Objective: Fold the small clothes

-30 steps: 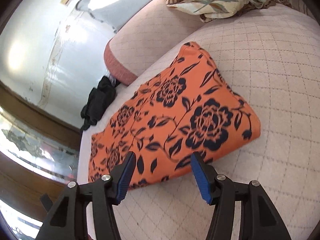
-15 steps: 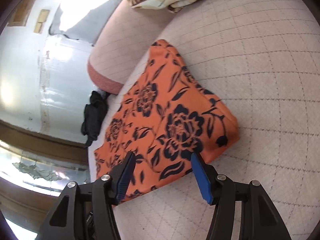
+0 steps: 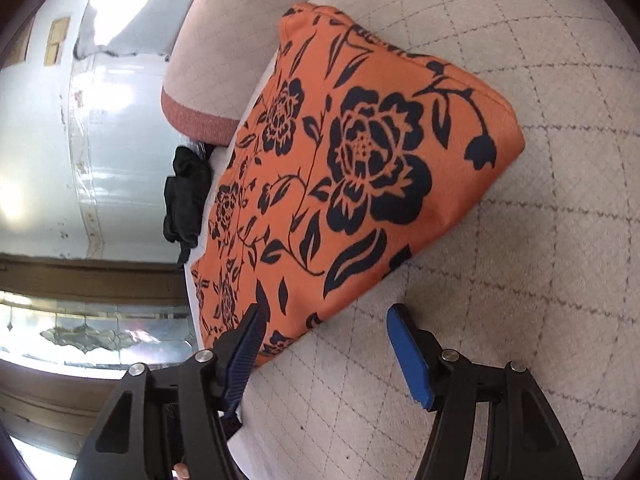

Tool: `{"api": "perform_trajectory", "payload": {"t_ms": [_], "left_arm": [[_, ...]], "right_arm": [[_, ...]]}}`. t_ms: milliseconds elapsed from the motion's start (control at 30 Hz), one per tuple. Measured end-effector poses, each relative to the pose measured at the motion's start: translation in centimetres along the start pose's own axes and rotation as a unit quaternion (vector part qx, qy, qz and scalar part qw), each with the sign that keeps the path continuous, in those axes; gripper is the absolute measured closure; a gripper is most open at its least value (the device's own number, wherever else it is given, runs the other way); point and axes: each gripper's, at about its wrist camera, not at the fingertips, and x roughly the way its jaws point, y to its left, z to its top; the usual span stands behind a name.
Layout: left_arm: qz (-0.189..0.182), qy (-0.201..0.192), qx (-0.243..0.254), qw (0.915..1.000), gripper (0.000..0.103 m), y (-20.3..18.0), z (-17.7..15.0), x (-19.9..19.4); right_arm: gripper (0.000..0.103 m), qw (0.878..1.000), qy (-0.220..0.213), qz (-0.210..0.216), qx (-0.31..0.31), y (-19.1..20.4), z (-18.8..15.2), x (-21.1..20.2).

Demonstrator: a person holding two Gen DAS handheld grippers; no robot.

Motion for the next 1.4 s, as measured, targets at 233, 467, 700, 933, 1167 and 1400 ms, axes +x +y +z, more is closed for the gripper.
{"api": "perform_trajectory", "payload": {"t_ms": [233,467,700,933,1167,1400], "left_arm": [[0.005,-0.043,-0.014,0.9989,0.0,-0.7,1.7,0.5],[0.013,-0.053,-0.019,0.9983,0.05,0.0,0.8,0.3],[-0.011,-0.046,-0.067,0.9966,0.045,1.4,-1.2,-0.8],[-0.016,-0.042,-0.051,0.9977,0.024,-0.3,-2.9,0.0],[0.013,-0.086,-0.011,0.9962,0.071,-0.9,0.2,2.2],[0.0,-0.078,0.002,0.997,0.084,-0.9,0.3,1.8]], "right_arm": [[0.036,0.998,-0.04,0.021,0.049,-1.3,2.9,-0.4],[0.036,0.993,-0.083,0.037,0.071,-1.8,5.7,-1.0],[0.045,0.995,-0.102,-0.01,0.01,0.3,5.8,-0.3],[0.067,0.994,-0.101,-0.034,0.014,0.0,5.7,0.2],[0.066,0.994,-0.106,-0.022,0.019,-1.2,5.8,-0.1],[0.084,0.99,-0.134,-0.037,-0.032,0.3,5.6,-0.8]]}}
